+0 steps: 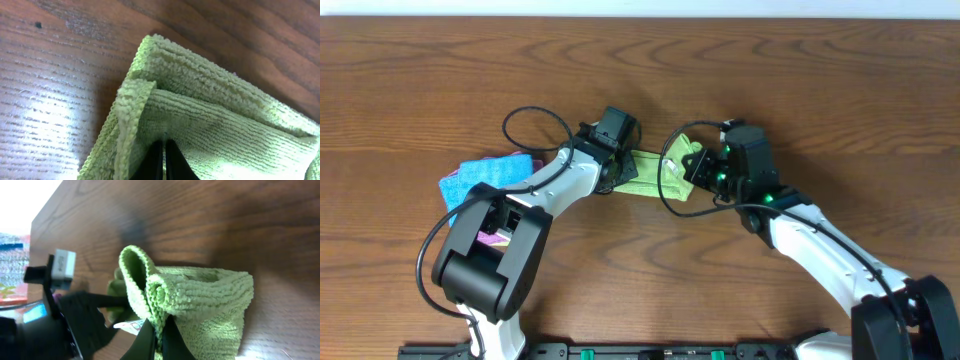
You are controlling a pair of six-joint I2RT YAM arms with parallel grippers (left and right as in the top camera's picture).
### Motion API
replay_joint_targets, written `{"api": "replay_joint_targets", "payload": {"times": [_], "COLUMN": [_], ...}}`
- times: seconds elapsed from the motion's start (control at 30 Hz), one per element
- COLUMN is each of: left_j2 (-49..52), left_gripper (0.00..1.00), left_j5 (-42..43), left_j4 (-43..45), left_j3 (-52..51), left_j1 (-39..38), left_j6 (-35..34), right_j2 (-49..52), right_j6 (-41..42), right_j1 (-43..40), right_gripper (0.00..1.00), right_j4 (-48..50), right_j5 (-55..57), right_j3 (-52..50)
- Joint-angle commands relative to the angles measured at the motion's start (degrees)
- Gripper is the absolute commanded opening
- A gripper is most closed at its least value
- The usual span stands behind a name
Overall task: Fold the cloth
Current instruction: 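Fold the strip's right end with the right gripper toward the left gripper, then lower the folded green cloth onto the table with both grippers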
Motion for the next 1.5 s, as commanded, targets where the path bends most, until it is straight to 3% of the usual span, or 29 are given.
{"api": "replay_joint_targets", "payload": {"times": [0.0, 0.5, 0.97, 1.47], "left_j2": [-0.48, -1.57, -7.54, -10.99], "left_gripper": [0.06, 0.06, 0.06, 0.06], "left_j5": [0.46, -0.83, -2.97, -4.07], "left_j4": [-2.12, -12.04, -13.68, -20.74], "left_j3": [2.08, 10.86, 13.27, 13.27], "left_j1": [0.0, 2.99, 7.54, 14.05], "left_j6": [2.89, 3.8, 6.8, 8.52], "right_j2": [0.72, 0.72, 1.27, 16.31], "right_j6": [0.76, 0.76, 0.79, -0.96], "right_j1": [0.81, 2.38, 3.32, 10.25], "right_gripper": [0.01, 0.01, 0.01, 0.01], "right_j4": [0.13, 0.15, 2.19, -0.98], "right_j5": [0.39, 0.61, 0.59, 0.35], "right_j3": [1.99, 2.56, 2.95, 17.25]}}
